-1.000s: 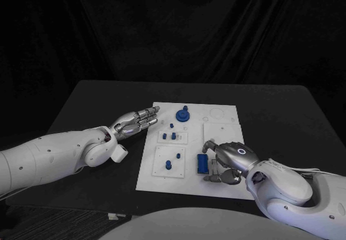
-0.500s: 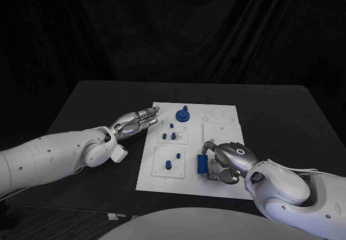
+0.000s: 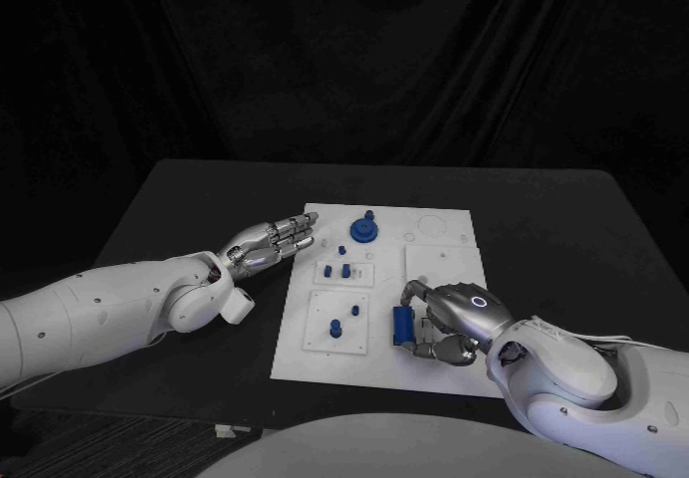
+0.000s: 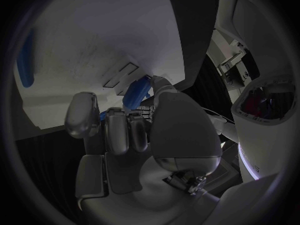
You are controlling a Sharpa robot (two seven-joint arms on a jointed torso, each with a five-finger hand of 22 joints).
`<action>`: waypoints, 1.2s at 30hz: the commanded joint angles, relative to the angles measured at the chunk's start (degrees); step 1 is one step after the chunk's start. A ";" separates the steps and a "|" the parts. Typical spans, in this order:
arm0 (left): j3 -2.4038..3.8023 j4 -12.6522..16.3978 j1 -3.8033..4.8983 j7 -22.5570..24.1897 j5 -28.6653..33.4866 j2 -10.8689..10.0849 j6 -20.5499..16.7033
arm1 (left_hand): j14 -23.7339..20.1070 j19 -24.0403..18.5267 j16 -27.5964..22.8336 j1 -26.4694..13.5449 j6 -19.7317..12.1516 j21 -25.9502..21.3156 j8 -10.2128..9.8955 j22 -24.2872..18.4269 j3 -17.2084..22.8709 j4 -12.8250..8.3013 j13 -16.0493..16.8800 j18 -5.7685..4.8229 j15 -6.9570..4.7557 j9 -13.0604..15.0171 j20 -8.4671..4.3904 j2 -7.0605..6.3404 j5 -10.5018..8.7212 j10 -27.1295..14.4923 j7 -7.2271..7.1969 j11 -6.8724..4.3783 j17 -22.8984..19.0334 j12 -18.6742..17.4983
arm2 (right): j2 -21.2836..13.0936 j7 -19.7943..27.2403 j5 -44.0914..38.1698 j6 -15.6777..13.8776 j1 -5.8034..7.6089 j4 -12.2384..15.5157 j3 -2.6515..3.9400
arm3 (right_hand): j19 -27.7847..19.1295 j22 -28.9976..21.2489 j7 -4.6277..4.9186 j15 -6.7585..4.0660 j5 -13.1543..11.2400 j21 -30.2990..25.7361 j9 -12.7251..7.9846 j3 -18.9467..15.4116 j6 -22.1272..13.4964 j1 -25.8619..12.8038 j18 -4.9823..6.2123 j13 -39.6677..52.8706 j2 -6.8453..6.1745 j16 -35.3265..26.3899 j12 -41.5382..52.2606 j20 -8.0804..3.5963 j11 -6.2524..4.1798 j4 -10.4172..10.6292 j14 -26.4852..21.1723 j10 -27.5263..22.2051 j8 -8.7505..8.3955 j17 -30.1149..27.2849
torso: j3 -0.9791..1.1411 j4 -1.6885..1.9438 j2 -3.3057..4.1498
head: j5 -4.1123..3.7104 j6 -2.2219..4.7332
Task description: Assemble the parts on the task board
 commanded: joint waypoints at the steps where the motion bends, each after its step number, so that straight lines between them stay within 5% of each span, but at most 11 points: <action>1: -0.22 0.09 -0.39 -1.61 -0.04 0.15 1.21 | -0.04 0.10 0.06 0.58 0.15 0.22 0.23 0.06 0.48 0.01 0.08 -0.18 0.43 0.08 0.46 -0.05 0.37 0.16 0.41 0.53 0.03 0.28 | -0.22 0.08 0.30 -0.90 -0.17 -0.03 -0.10 | 0.00 8.46 -0.21 -0.63 5.16 -0.13 -0.09 0.87 1.53 0.05 0.53 13.43 1.03 -0.10 0.19 -0.37 -0.64 1.01 3.61 4.52 0.19 1.97 | 0.00 0.00 -0.07 | 0.13 -0.01; 5: -0.22 0.08 -0.40 -1.69 -0.04 0.13 1.21 | -0.03 0.11 0.06 0.57 0.19 0.23 0.24 0.07 0.48 0.01 0.08 -0.18 0.43 0.08 0.47 -0.05 0.36 0.16 0.44 0.56 0.03 0.28 | -0.59 0.57 0.57 -2.15 -0.17 0.33 -0.10 | 0.11 8.53 -0.62 -0.98 13.46 0.13 -1.36 2.88 3.34 -3.62 0.49 13.49 2.02 0.06 0.25 -0.67 -1.02 2.37 3.67 4.58 -1.24 2.23 | -0.01 -0.01 -0.03 | 0.17 -0.01; 14: -0.22 0.00 -0.43 -1.80 -0.04 0.08 1.24 | -0.03 0.13 0.07 0.53 0.17 0.24 0.23 0.09 0.49 0.05 0.09 -0.17 0.43 0.07 0.49 -0.04 0.29 0.17 0.53 0.68 0.03 0.30 | -1.61 0.89 0.75 -3.06 -0.16 1.39 -0.10 | 0.17 8.59 -0.90 -1.21 22.32 0.42 -2.63 6.93 4.75 -8.78 0.45 13.51 1.30 0.23 0.26 -0.95 -1.38 2.45 3.72 4.59 -2.83 2.49 | 0.01 -0.01 0.00 | 0.21 -0.01; 23: -0.22 -0.18 -0.48 -1.87 -0.04 0.15 1.36 | -0.02 0.14 0.07 0.45 0.13 0.24 0.21 0.09 0.48 0.12 0.08 -0.16 0.45 0.06 0.52 -0.03 0.18 0.17 0.57 0.80 0.03 0.30 | -2.01 -0.28 0.77 -0.93 -0.17 1.89 -0.10 | 0.13 8.57 -0.74 -1.17 25.83 0.36 -3.20 9.30 4.71 -10.58 0.45 13.39 0.49 0.14 0.14 -0.96 -1.30 2.38 3.68 4.48 -3.80 2.34 | 0.02 -0.05 -0.05 | 0.21 -0.01; 36: -0.22 -0.23 -0.52 -2.09 -0.04 0.12 1.56 | -0.03 0.15 0.07 0.43 0.16 0.26 0.21 0.11 0.48 0.14 0.08 -0.16 0.46 0.07 0.52 -0.02 0.16 0.18 0.58 0.84 0.03 0.32 | -1.80 -1.47 0.78 2.39 -0.18 1.89 -0.10 | 0.02 8.49 -0.65 -1.12 26.52 0.08 -3.59 9.93 4.41 -10.94 0.50 12.92 -0.32 -0.01 -0.31 -0.91 -1.23 2.26 3.62 4.07 -4.64 2.11 | -0.01 -0.05 -0.03 | 0.27 -0.01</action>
